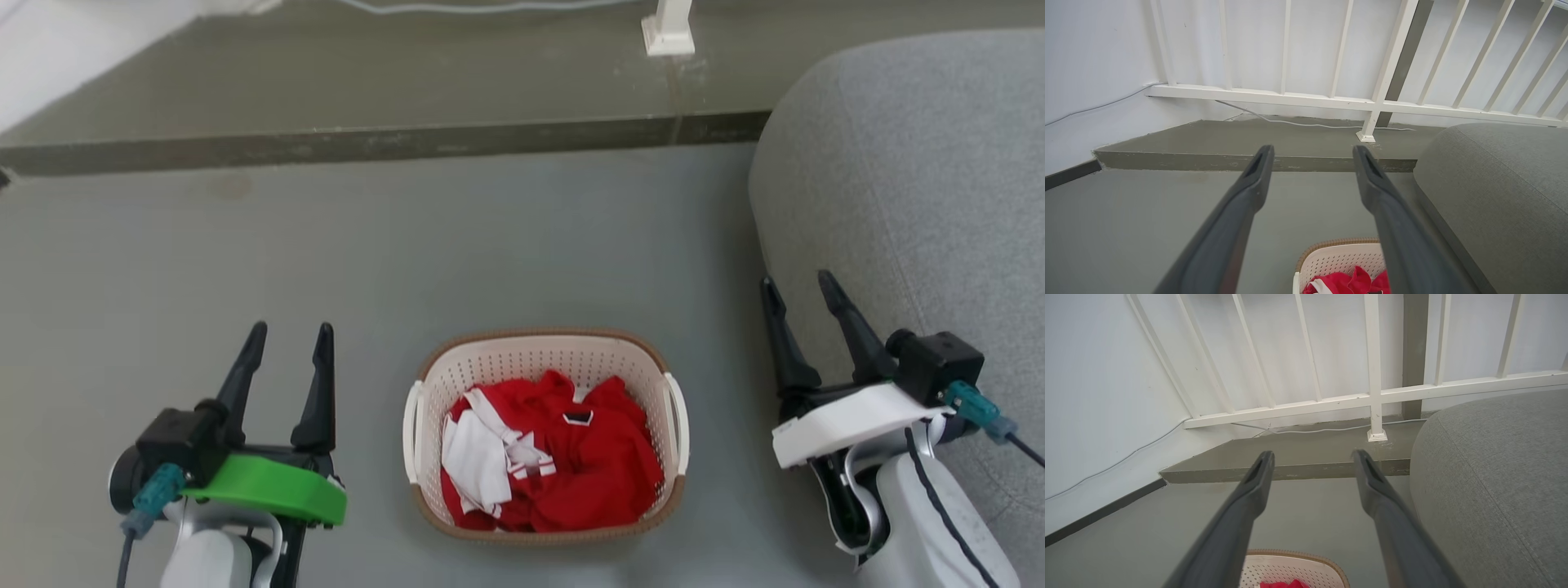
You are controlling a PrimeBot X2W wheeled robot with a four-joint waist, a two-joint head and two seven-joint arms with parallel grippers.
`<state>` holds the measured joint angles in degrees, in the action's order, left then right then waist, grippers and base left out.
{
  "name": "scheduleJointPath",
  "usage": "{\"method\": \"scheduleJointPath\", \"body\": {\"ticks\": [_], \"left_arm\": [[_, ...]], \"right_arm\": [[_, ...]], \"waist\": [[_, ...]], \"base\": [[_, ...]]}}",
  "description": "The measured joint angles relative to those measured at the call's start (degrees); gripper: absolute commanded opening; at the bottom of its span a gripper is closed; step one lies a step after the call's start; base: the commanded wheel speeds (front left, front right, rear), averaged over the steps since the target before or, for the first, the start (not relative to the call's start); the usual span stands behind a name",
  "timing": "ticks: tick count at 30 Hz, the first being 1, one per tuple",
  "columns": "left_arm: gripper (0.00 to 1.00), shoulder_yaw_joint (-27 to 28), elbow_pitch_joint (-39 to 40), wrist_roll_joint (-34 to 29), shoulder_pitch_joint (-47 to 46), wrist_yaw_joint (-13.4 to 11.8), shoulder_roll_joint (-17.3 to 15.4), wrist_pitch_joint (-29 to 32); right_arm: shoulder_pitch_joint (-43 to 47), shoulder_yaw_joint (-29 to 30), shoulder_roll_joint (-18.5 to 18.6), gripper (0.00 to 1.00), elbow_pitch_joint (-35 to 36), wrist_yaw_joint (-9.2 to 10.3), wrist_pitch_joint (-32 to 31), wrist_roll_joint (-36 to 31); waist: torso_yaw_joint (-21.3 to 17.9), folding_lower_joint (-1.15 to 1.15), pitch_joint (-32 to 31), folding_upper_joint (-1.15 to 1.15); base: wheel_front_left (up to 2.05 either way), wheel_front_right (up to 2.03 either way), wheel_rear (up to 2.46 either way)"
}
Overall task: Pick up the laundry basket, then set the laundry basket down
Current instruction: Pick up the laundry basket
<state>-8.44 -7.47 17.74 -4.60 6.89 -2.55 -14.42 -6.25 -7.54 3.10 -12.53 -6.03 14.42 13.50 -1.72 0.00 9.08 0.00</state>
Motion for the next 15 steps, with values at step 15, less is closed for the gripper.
{"method": "scheduleJointPath", "body": {"ticks": [15], "left_arm": [[1.0,-0.56,-1.13,0.19,-6.61,0.13,0.12,-0.01]], "right_arm": [[-5.37,1.58,-0.1,1.0,-1.49,-0.01,0.01,0.15]], "waist": [[-1.15,0.0,9.97,0.0]], "base": [[0.0,0.0,0.0]]}}
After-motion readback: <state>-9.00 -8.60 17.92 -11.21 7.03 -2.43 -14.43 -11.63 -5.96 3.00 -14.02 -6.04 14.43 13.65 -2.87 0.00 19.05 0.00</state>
